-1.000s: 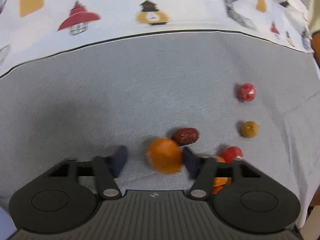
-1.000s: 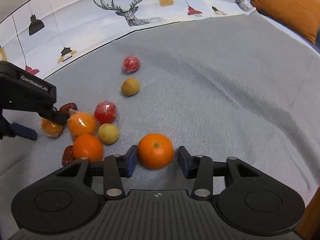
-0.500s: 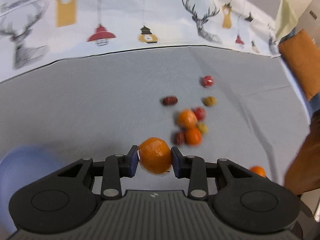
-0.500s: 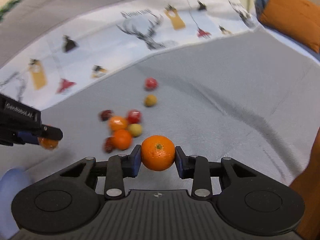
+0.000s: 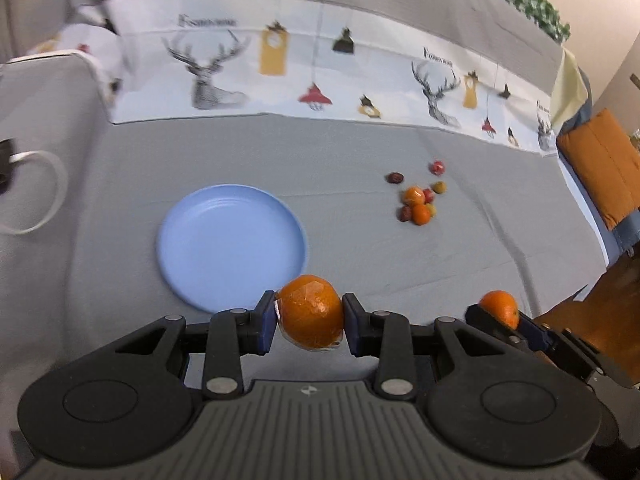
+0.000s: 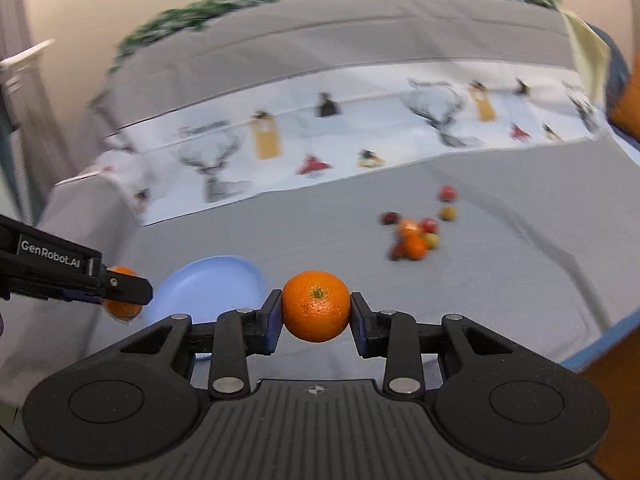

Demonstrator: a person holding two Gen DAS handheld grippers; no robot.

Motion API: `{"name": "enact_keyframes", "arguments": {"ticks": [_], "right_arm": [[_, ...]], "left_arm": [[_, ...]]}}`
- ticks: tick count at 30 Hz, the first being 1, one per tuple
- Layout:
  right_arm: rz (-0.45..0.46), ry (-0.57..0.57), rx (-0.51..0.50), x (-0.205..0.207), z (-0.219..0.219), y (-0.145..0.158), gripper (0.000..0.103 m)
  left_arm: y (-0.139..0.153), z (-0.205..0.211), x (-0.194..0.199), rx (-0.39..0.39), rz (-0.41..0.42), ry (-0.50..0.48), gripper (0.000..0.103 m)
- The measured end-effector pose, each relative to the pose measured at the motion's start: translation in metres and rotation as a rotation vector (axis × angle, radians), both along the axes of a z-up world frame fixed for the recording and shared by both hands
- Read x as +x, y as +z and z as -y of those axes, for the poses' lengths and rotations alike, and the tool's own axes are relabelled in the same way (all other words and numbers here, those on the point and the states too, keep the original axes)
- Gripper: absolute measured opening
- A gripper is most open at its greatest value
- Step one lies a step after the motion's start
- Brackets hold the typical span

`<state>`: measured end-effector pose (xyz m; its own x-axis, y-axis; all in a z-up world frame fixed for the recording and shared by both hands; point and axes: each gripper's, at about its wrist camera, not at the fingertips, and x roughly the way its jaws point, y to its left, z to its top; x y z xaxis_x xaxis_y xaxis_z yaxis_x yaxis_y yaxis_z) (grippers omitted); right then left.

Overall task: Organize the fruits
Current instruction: 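Carry the mandarin in the left tool while the right tool carries its mandarin to the plate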

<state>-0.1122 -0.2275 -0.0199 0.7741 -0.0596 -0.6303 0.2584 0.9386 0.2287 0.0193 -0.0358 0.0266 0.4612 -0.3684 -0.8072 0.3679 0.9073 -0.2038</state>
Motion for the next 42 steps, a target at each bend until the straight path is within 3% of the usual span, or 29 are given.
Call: {"name": "enact_keyframes", "arguments": {"ticks": [6, 16, 42], "right_arm": [[0.038, 0.113, -0.093, -0.019, -0.050, 0.022, 0.036], [0.082, 0.178, -0.138, -0.029, -0.077, 0.036, 0.036], [0.035, 0.183, -0.118, -0.013, -0.077, 0.025, 0.036]], "left_arm": [[0.018, -0.044, -0.032, -0.038, 0.053, 0.044, 0.038], [0.019, -0.065, -0.056, -0.073, 0.064, 0.075, 0.038], [0.017, -0.061, -0.038, -0.072, 0.054, 0.090, 0.038]]}}
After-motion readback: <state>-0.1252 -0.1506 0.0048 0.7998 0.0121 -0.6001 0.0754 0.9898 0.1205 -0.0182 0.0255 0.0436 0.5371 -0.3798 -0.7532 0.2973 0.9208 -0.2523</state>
